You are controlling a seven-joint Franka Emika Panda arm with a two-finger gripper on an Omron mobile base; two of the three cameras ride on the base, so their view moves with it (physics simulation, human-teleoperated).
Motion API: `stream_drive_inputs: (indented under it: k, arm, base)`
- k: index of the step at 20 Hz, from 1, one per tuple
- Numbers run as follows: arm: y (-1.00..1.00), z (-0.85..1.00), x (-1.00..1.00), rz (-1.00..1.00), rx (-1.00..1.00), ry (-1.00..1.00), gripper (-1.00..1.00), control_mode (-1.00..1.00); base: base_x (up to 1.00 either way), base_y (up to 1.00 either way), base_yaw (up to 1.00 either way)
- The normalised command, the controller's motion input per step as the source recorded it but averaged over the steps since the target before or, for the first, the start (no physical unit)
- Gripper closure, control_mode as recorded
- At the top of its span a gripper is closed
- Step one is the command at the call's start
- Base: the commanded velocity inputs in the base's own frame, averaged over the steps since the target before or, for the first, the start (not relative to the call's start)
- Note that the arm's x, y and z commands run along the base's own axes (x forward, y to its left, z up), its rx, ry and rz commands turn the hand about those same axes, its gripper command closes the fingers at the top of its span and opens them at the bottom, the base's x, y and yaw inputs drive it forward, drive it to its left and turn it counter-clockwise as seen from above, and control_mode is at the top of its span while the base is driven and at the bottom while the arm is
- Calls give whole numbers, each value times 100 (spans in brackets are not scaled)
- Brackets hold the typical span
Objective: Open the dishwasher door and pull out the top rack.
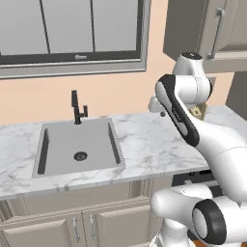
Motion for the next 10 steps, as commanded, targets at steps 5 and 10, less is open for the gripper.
stream_drive_inputs:
  k: [5,10]
  arm:
    - [0,0,0,0,0,0,-100,100]
    - [0,0,0,0,0,0,-100,100]
  base:
    - [0,0,0]
    - [-19,-1,-7]
